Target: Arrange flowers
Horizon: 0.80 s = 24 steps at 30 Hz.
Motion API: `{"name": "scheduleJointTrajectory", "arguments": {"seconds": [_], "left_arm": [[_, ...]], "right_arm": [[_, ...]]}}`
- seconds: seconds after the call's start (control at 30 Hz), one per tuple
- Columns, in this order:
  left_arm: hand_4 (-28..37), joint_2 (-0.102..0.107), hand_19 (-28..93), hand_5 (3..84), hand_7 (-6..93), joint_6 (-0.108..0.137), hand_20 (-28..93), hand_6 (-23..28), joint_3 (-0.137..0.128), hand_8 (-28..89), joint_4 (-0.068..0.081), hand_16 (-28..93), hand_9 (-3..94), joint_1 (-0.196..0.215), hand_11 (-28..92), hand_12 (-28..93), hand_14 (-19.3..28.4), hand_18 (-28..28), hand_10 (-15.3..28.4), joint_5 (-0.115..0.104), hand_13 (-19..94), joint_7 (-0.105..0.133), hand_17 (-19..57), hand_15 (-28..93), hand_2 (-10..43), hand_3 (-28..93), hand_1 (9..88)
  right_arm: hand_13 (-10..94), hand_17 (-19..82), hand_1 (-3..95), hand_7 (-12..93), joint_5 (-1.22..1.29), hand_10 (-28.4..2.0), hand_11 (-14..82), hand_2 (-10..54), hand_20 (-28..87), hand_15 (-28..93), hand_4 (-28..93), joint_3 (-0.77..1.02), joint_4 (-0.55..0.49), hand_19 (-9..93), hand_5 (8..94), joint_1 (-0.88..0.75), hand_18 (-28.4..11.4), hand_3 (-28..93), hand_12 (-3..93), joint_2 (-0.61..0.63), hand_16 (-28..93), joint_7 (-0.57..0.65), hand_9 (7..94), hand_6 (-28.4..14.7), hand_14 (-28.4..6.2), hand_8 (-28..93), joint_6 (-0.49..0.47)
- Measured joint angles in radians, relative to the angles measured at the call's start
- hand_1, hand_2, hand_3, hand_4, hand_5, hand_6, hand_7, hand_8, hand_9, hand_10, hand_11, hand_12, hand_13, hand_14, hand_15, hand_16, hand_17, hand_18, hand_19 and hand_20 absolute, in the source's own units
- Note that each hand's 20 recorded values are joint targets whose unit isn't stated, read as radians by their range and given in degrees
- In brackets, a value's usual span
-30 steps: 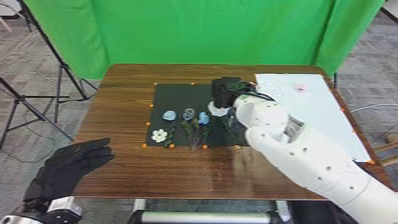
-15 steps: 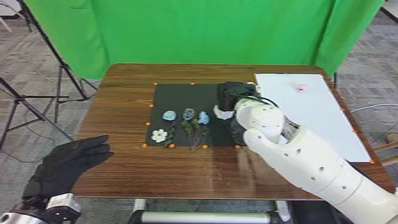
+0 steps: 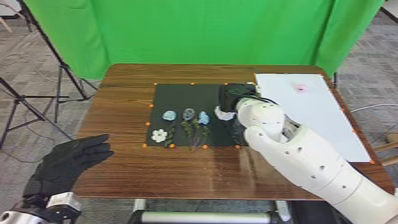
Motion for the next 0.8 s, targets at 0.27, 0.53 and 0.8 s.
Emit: {"name": "scheduleJointTrajectory", "arguments": {"seconds": [0.27,0.53,0.8], "left_arm": [[-16.9,0.0,59,50.9,14.1,0.0,16,15.6,0.003,-8,0.0,-13,41.4,0.001,38,11,28.4,22.5,23.2,0.001,29,0.0,-9.4,61,5.8,79,27.6],[-16.8,0.008,59,50.9,14.1,0.001,16,15.7,0.003,-9,-0.001,-13,41.4,0.009,38,10,28.4,22.5,23.2,-0.002,29,0.005,-9.4,61,5.8,79,27.5],[-16.8,0.013,59,50.9,14.1,0.002,16,15.7,0.003,-8,-0.001,-13,41.4,0.016,38,11,28.4,22.6,23.3,-0.004,29,0.011,-9.4,62,5.8,79,27.6]], "right_arm": [[73,25,41.4,17,-0.01,-13.2,40.0,-9.5,12,80,-28,-0.007,-0.001,84,60.2,0.009,-23.2,80,28.9,-0.007,24,0.022,73.4,-3.6,-8.8,-12,-0.025],[73,25,36.9,13,-0.029,-15.8,48.6,-9.5,11,82,-28,-0.033,0.0,85,55.8,0.033,-24.9,81,24.5,-0.005,25,0.079,71.0,-5.7,-9.9,-10,-0.033],[71,25,32.7,10,-0.021,-17.8,50.9,-7.5,11,84,-27,-0.02,-0.005,85,51.3,0.04,-26.8,77,24.4,-0.014,26,0.088,68.3,-7.3,-11.9,-9,-0.126]]}}
